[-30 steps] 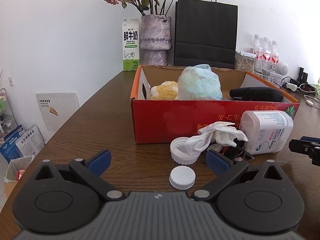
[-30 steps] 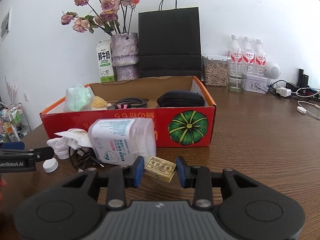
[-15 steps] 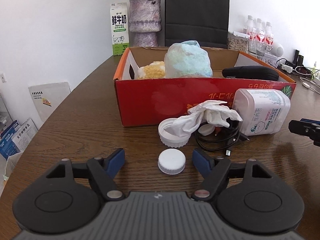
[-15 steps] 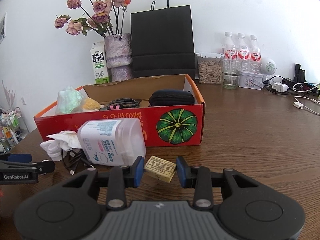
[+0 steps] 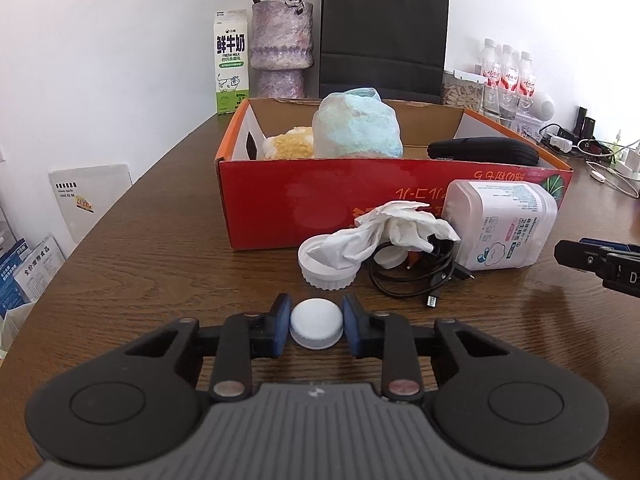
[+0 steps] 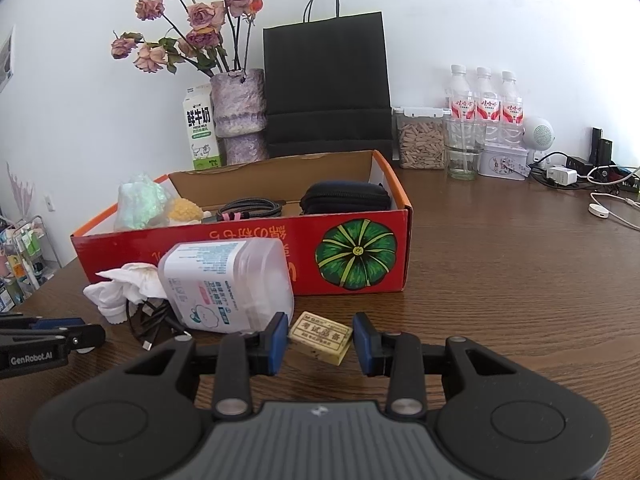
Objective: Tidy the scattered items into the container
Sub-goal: 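Grasp the white cap on the table with the left tool, then carry the yellow packet and white cap into the box and open both tools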
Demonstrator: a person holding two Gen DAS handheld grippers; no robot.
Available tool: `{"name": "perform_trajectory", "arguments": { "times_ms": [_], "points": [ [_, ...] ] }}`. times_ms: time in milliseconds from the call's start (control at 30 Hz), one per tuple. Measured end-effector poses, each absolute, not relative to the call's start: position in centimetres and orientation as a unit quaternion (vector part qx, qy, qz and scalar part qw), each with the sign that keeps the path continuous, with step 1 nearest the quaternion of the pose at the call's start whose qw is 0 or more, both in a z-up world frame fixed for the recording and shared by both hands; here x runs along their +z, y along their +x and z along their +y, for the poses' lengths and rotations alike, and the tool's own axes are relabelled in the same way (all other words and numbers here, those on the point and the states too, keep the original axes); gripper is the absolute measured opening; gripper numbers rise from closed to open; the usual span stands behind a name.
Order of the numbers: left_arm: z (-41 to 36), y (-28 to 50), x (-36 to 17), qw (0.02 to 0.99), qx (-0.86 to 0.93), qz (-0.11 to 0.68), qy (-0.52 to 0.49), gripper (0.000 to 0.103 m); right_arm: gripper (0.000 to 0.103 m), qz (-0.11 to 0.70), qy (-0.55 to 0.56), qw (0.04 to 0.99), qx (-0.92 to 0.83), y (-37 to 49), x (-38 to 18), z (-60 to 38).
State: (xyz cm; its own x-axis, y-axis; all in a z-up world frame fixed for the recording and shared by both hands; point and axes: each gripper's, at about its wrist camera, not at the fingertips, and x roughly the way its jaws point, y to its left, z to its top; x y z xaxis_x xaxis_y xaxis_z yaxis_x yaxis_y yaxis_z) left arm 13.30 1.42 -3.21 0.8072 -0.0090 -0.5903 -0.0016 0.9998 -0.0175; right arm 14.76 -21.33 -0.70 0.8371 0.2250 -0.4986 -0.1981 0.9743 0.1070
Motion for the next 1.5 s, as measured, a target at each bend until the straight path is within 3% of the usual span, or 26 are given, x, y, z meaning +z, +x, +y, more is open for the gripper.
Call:
{"name": "perform_trajectory", "arguments": {
  "times_ms": [533,900,1233,1500],
  "points": [
    [2.5,12.7,-1.2,0.963,-0.002,0.267,-0.037,0.029,0.034,0.247,0.015,0.962,0.113,14.2,-0.2,-21.1],
    [2.7,14.4,3.5,0.981,-0.001,0.19,-0.05,0.029,0.034,0.184,0.002,0.973,0.142,14.8,4.3,-20.5],
    [2.4,19.7,7.7,0.989,0.005,0.137,-0.055,0.029,0.034,0.135,-0.001,0.977,0.167,18.8,8.8,-18.3],
    [3.4,25.9,6.3,0.989,0.018,0.135,-0.058,0.029,0.034,0.157,-0.003,0.974,0.165,25.5,7.5,-16.2]
  ]
}}
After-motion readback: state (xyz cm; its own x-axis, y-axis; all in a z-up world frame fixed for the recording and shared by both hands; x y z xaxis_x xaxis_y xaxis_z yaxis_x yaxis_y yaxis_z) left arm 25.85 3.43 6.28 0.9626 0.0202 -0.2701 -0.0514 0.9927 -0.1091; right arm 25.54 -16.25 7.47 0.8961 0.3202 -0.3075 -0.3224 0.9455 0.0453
